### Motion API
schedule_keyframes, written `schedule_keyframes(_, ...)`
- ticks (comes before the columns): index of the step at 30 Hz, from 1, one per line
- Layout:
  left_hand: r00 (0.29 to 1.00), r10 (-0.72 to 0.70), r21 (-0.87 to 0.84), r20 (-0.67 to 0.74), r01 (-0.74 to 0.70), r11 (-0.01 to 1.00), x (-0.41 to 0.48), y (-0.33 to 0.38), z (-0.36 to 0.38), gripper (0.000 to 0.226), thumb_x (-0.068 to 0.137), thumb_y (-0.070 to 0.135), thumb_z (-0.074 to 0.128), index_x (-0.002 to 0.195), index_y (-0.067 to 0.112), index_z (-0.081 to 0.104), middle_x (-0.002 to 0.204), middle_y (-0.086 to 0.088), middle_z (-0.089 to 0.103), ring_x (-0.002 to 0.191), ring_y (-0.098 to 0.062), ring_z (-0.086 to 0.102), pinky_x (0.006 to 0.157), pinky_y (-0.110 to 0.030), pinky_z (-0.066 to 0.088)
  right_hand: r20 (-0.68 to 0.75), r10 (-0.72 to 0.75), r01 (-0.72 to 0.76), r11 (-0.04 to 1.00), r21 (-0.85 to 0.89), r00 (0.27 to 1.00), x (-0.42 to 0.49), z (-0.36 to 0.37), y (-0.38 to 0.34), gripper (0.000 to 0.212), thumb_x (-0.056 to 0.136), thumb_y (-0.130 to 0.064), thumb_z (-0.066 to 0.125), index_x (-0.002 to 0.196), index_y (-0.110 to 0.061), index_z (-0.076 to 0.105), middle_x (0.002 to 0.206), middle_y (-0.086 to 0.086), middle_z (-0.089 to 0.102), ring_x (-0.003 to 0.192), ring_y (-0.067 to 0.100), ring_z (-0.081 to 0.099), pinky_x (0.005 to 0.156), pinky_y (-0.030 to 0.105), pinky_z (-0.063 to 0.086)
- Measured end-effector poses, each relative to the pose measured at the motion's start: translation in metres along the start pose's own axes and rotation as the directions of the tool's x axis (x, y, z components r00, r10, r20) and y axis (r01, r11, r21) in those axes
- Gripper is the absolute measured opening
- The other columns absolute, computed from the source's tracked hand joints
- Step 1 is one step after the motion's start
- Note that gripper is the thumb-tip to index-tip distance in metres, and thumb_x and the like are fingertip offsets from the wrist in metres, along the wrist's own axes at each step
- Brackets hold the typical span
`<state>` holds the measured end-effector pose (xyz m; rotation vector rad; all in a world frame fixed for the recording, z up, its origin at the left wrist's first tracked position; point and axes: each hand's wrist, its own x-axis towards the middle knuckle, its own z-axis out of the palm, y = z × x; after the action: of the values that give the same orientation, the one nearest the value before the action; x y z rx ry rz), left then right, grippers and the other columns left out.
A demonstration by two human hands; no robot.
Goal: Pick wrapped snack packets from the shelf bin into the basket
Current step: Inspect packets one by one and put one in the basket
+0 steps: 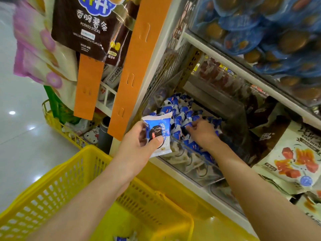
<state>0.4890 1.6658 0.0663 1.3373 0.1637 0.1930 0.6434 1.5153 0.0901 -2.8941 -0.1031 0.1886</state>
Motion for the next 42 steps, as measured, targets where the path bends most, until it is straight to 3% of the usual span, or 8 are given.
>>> schedule_keyframes(4,1.000,-0.023,0.010,-0.016,0.023,1.000,0.001,0.002,0.000,0.028,0.086,0.019,0.061,0.108,0.035,0.054,0.104,0.016,0.067,0.089,0.006,0.064,0.067,-0.008,0.050,0.012,-0.011,0.011,1.000,-0.002,1.000,0.004,0.002,-0.002,0.037,0.089,-0.031,0.060,0.113,-0.004,0.058,0.107,0.015,0.063,0.098,0.028,0.059,0.078,0.034,0.046)
schedule_keyframes(8,0.996,-0.089,-0.019,-0.013,0.089,0.996,-0.001,0.003,0.002,0.036,0.088,0.023,0.059,0.122,0.030,0.050,0.109,0.010,0.065,0.085,0.003,0.066,0.056,-0.009,0.049,-0.270,0.010,0.036,0.986,0.164,0.963,-0.006,-0.010,0.002,0.043,0.090,-0.036,0.057,0.125,-0.013,0.049,0.118,0.007,0.061,0.104,0.024,0.059,0.081,0.034,0.047)
schedule_keyframes(12,0.976,-0.215,-0.170,0.039,0.218,0.961,-0.003,0.006,0.004,0.032,0.088,0.025,0.057,0.120,0.023,0.052,0.104,-0.002,0.068,0.079,-0.015,0.071,0.054,-0.021,0.055,-0.465,-0.037,0.292,0.822,0.490,0.884,-0.040,-0.030,-0.003,0.033,0.090,-0.033,0.057,0.118,-0.015,0.052,0.098,-0.007,0.061,0.083,0.001,0.058,0.063,0.009,0.044)
schedule_keyframes(16,0.954,-0.242,-0.321,0.178,0.288,0.902,-0.006,0.009,0.005,0.055,0.071,0.039,0.062,0.122,0.019,0.054,0.104,-0.005,0.071,0.091,-0.024,0.069,0.065,-0.034,0.059,-0.184,-0.143,0.233,0.586,0.776,0.972,-0.089,-0.038,-0.013,0.021,0.087,-0.030,0.061,0.105,-0.020,0.060,0.091,-0.004,0.070,0.078,0.002,0.067,0.064,0.015,0.052)
schedule_keyframes(20,0.938,-0.193,-0.297,0.288,0.279,0.913,-0.014,0.012,0.009,0.060,0.068,0.044,0.064,0.122,0.020,0.057,0.100,0.003,0.072,0.096,-0.016,0.068,0.082,-0.037,0.055,-0.018,-0.341,0.228,0.588,0.776,0.940,-0.129,-0.023,-0.020,0.017,0.083,-0.024,0.065,0.099,-0.021,0.063,0.090,-0.002,0.071,0.078,0.003,0.067,0.064,0.014,0.052)
schedule_keyframes(27,0.935,-0.226,-0.190,0.273,0.283,0.940,-0.021,0.013,0.006,0.043,0.078,0.035,0.057,0.121,0.026,0.057,0.107,-0.001,0.071,0.099,-0.020,0.067,0.093,-0.047,0.049,-0.176,-0.321,0.362,0.733,0.576,0.930,-0.135,-0.020,-0.018,0.017,0.093,-0.026,0.050,0.102,-0.034,0.060,0.094,-0.021,0.064,0.092,-0.008,0.058,0.077,0.008,0.047)
schedule_keyframes(35,0.924,-0.269,-0.105,0.272,0.306,0.946,-0.024,0.020,0.004,0.055,0.075,0.035,0.062,0.127,0.028,0.047,0.109,0.004,0.069,0.097,-0.010,0.067,0.088,-0.032,0.052,0.372,-0.311,-0.026,0.735,0.677,0.875,-0.124,-0.032,-0.019,0.022,0.092,-0.027,0.054,0.103,-0.012,0.066,0.080,-0.007,0.073,0.063,-0.001,0.065,0.056,0.010,0.049)
schedule_keyframes(42,0.934,-0.330,-0.161,0.133,0.349,0.923,-0.020,0.022,0.000,0.034,0.090,0.023,0.056,0.123,0.020,0.053,0.109,-0.007,0.069,0.096,-0.022,0.068,0.091,-0.044,0.051,-0.174,-0.004,0.115,0.763,0.636,0.985,-0.067,-0.048,-0.008,0.034,0.089,-0.032,0.059,0.089,0.001,0.065,0.066,0.003,0.060,0.060,0.012,0.053,0.066,0.023,0.047)
